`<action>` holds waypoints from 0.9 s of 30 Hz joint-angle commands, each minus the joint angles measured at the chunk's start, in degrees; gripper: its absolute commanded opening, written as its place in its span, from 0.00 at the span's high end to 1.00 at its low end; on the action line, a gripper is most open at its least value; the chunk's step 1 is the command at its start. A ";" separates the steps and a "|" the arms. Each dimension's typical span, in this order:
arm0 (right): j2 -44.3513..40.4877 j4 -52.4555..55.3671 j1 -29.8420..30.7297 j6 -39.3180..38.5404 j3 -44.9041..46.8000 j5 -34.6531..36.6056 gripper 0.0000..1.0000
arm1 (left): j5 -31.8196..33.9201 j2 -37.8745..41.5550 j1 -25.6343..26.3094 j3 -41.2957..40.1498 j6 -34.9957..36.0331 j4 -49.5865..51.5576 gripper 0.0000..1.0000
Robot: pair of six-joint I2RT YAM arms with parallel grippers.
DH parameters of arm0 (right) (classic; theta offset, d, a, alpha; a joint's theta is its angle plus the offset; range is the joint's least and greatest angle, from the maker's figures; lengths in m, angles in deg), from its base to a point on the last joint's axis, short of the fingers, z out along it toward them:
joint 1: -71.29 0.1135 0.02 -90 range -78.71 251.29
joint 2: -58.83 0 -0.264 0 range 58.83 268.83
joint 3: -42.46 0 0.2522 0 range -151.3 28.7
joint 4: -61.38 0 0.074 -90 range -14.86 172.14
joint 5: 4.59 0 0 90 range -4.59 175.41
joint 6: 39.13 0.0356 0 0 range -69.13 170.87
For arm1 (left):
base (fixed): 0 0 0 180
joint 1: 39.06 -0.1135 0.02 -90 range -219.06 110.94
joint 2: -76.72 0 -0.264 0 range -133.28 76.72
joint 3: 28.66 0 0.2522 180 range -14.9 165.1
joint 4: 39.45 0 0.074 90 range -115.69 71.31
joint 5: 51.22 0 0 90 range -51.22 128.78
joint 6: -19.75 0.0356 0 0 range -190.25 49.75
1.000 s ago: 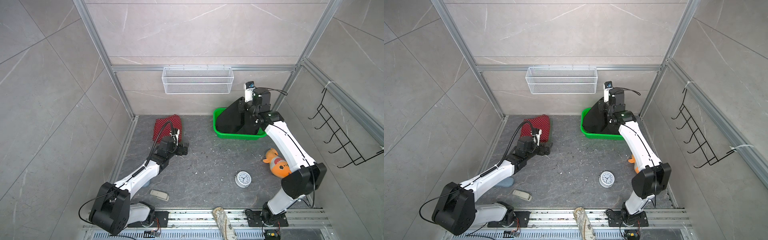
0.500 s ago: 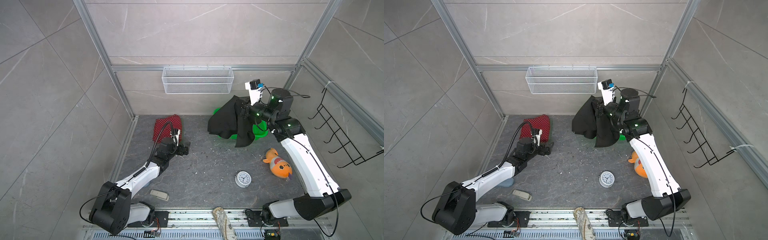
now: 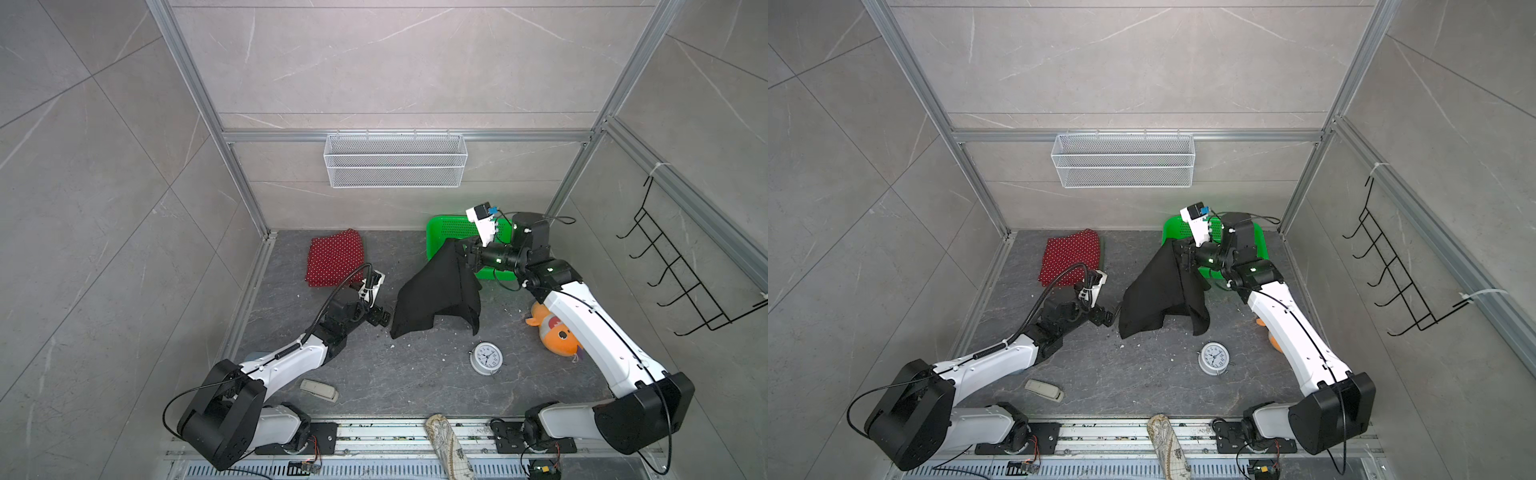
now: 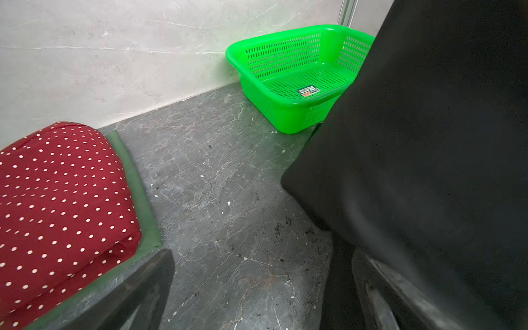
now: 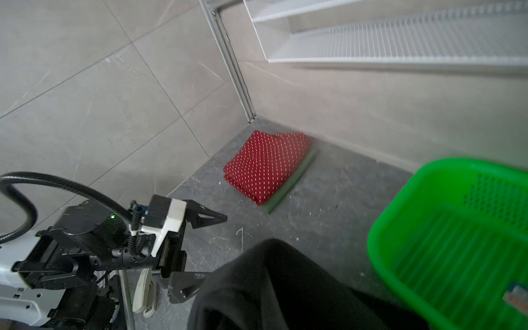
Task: Fold and stack skirts
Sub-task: Place the skirt at the center of the table.
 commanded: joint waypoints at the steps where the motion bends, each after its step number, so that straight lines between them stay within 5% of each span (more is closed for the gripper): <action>1: 1.29 -4.09 0.08 3.01 3.94 6.44 1.00 | -1.49 -1.71 0.54 0.07 3.16 -4.32 0.00; 18: 11.41 1.44 -0.04 7.52 7.01 45.40 0.84 | -3.32 -8.59 0.64 4.99 4.96 2.80 0.01; 22: 9.54 3.29 0.02 7.14 6.89 44.74 0.65 | -2.94 -9.48 0.61 6.34 3.11 5.04 0.01; 27: 3.18 2.88 0.99 4.33 10.64 36.06 0.53 | 0.19 -9.37 0.53 6.57 0.86 6.09 0.01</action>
